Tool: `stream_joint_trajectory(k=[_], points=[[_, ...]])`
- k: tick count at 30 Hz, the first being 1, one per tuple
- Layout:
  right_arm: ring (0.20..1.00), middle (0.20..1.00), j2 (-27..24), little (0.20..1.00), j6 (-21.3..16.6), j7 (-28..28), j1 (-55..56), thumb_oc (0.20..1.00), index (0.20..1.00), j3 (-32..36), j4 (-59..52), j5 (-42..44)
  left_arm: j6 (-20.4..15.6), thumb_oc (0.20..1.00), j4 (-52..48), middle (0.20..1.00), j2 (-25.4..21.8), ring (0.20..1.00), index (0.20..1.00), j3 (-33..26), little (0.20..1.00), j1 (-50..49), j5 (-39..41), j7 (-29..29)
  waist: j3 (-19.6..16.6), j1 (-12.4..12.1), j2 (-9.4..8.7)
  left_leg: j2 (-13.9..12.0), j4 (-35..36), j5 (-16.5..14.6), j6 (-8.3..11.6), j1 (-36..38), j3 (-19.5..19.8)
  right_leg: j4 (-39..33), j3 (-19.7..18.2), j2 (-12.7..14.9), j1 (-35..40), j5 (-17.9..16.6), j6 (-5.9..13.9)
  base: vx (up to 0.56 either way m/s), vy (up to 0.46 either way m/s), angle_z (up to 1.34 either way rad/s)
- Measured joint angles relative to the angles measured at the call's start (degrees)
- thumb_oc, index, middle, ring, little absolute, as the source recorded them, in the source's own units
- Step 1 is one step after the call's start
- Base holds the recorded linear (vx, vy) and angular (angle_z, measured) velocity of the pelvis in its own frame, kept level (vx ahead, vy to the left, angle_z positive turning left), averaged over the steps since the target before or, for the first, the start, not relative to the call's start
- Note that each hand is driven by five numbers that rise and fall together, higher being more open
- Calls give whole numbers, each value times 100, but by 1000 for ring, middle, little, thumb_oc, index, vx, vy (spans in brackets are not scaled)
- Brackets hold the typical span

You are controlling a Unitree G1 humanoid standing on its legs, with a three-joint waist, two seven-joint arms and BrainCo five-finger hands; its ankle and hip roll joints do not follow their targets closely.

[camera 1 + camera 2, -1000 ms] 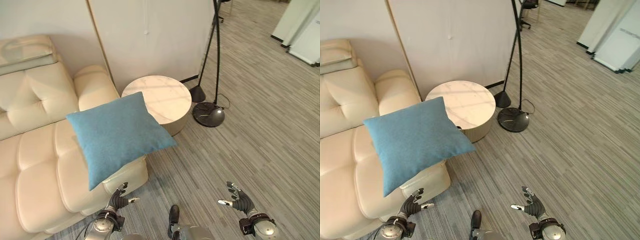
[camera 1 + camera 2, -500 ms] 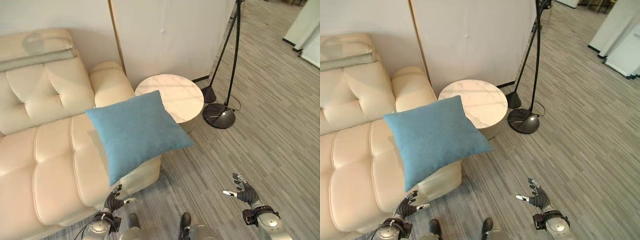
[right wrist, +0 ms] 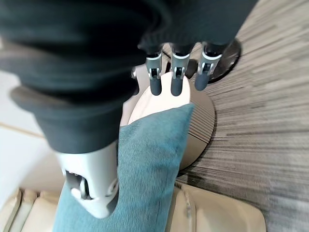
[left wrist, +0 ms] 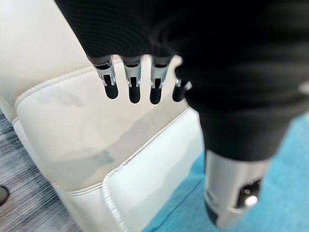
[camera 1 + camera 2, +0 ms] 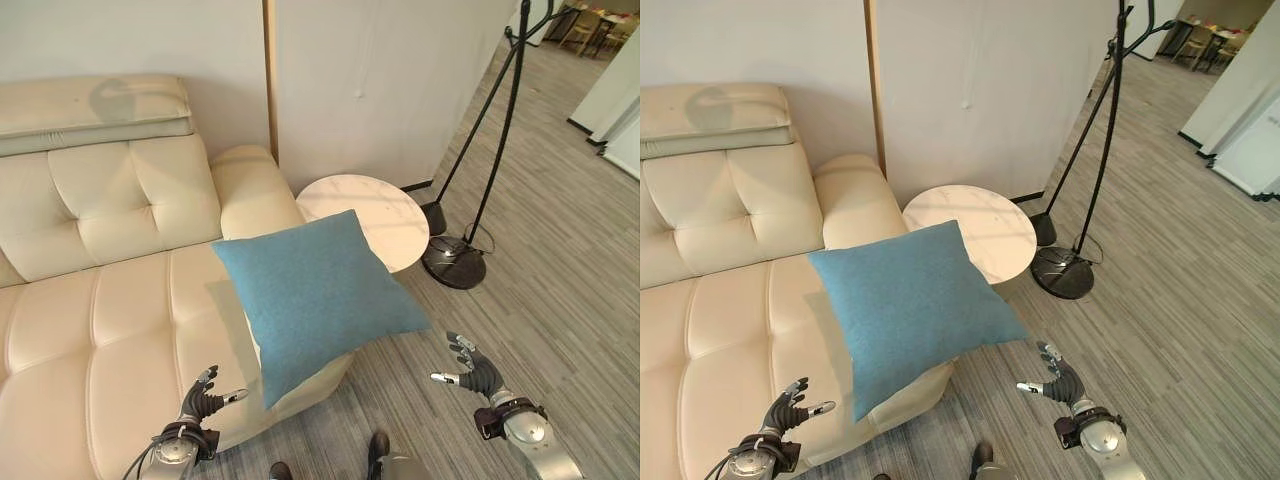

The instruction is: Pick up all the scattered cushions and arrange them neatly on the sofa.

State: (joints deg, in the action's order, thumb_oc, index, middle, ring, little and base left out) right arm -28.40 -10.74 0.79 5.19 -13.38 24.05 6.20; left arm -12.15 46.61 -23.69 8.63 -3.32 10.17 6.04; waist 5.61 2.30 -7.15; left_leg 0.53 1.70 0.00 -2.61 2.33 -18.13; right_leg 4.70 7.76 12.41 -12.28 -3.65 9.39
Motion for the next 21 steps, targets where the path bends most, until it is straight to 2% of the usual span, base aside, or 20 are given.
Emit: stream_joint_trajectory(k=[1, 3, 5, 6, 10, 12, 15, 17, 21], points=[[1000, 1000, -22, 1000, -5, 4, -29, 1000, 1000, 6, -4, -37, -6, 1000, -132, 1000, -47, 1000, 1000, -3, 1000, -60, 0, 20, 2, -38, -51, 15, -21, -62, 104, 54, 103, 35, 0, -23, 126, -66, -92, 142, -180, 63], [1000, 1000, -126, 1000, -5, 23, -77, 1000, 1000, 44, 3, -53, -6, 1000, -177, 1000, -35, 1000, 1000, 13, 1000, -115, -1, 18, 16, -165, 21, -142, -113, -173, 279, 98, 250, -5, 76, -154, 278, -294, -299, 154, -158, 36], [1000, 1000, -307, 1000, -5, 27, -330, 1000, 1000, 47, 17, -50, -3, 1000, -177, 1000, -40, 1000, 1000, 4, 1000, -120, 1, 17, 67, -248, 215, -397, -165, -220, 399, 80, 415, -177, 288, -396, 444, -304, -317, 140, -140, 25], [1000, 1000, -399, 1000, -2, 28, -461, 1000, 1000, 48, 28, -50, -2, 1000, -178, 1000, -35, 1000, 1000, 6, 1000, -119, 1, 16, 72, -264, 308, -492, -180, -147, 504, 62, 497, -301, 346, -505, 510, -337, -367, 101, -126, 20], [1000, 1000, -525, 1000, 0, 33, -901, 1000, 1000, 23, 161, -40, 0, 1000, -168, 1000, -35, 1000, 1000, 15, 1000, -7, 23, 9, 66, -285, 416, -718, -243, -116, 548, 47, 620, -749, 562, -762, 806, -449, -547, 47, -109, 15], [1000, 1000, -547, 1000, 8, 35, -1126, 1000, 1000, 1, 377, -38, 3, 1000, -164, 1000, -30, 1000, 1000, 33, 1000, 167, 45, -2, 76, -277, 420, -750, -251, -105, 565, -43, 685, -845, 651, -812, 811, -471, -573, -11, -88, 19], [1000, 1000, -633, 1000, 125, 41, -1637, 1000, 1000, -404, 881, 13, 2, 1000, -93, 1000, -25, 1000, 1000, 239, 1000, 670, 250, -36, 188, -302, 462, -772, -243, -35, 652, -235, 812, -936, 790, -831, 749, -541, -638, -134, -70, 21], [1000, 1000, -581, 1000, 137, 52, -2244, 1000, 1000, -812, 1333, 124, 8, 1000, 141, 1000, -58, 1000, 1000, 438, 1000, 1111, 293, -25, 279, -295, 484, -765, -333, -20, 665, -554, 810, -934, 782, -794, 454, -588, -619, -170, -38, 2], [1000, 1000, -225, 1000, 288, 141, -3717, 1000, 1000, -1456, 2350, 173, 15, 1000, 681, 1000, -27, 1000, 1000, 832, 1000, 2419, 570, 90, 786, -287, 500, -654, -419, 191, 641, -1224, 819, -623, 743, -685, -318, -724, -661, -203, -7, 1]])
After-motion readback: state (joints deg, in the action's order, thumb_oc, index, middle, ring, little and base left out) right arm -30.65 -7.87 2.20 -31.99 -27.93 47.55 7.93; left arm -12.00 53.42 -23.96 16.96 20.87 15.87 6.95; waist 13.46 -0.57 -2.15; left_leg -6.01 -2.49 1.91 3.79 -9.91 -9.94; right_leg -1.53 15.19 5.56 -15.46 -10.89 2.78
